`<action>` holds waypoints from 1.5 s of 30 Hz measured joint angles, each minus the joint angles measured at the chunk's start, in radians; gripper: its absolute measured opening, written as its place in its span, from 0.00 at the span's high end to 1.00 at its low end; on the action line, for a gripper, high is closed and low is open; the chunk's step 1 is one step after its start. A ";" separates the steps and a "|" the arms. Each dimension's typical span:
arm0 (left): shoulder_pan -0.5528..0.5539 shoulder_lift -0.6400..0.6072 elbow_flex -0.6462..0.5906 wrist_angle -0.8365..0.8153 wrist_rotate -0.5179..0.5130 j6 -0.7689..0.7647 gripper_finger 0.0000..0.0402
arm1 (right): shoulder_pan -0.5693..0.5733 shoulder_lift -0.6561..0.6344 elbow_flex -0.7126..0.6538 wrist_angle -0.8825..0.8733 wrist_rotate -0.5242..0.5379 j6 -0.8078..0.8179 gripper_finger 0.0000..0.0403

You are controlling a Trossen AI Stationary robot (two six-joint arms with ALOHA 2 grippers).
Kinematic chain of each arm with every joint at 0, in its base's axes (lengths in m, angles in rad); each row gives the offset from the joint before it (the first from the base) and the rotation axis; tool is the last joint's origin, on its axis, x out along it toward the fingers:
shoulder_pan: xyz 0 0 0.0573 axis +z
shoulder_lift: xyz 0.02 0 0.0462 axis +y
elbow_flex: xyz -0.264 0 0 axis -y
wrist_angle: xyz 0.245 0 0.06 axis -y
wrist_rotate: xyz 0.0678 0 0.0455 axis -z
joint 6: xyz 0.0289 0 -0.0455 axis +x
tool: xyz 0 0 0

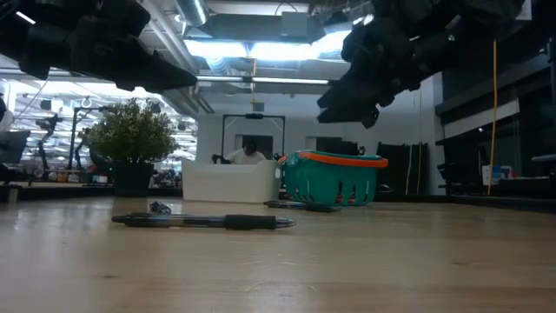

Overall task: Sort pens & pencils
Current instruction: Put the top right black pen into the white bin

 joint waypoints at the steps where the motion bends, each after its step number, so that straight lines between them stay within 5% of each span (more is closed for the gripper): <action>1: 0.000 0.000 0.000 -0.002 0.000 0.000 0.72 | -0.006 0.000 0.021 -0.050 0.001 -0.001 0.49; 10: 0.002 0.000 0.000 -0.006 0.000 0.000 0.72 | -0.033 0.108 0.280 -0.544 0.079 -0.044 0.49; 24: 0.011 0.000 0.000 -0.049 -0.011 0.000 0.72 | -0.066 0.467 0.627 -0.836 -0.008 -0.134 0.49; 45: 0.011 0.000 0.000 -0.052 -0.012 0.000 0.72 | -0.081 0.585 0.724 -0.915 -0.006 -0.106 0.49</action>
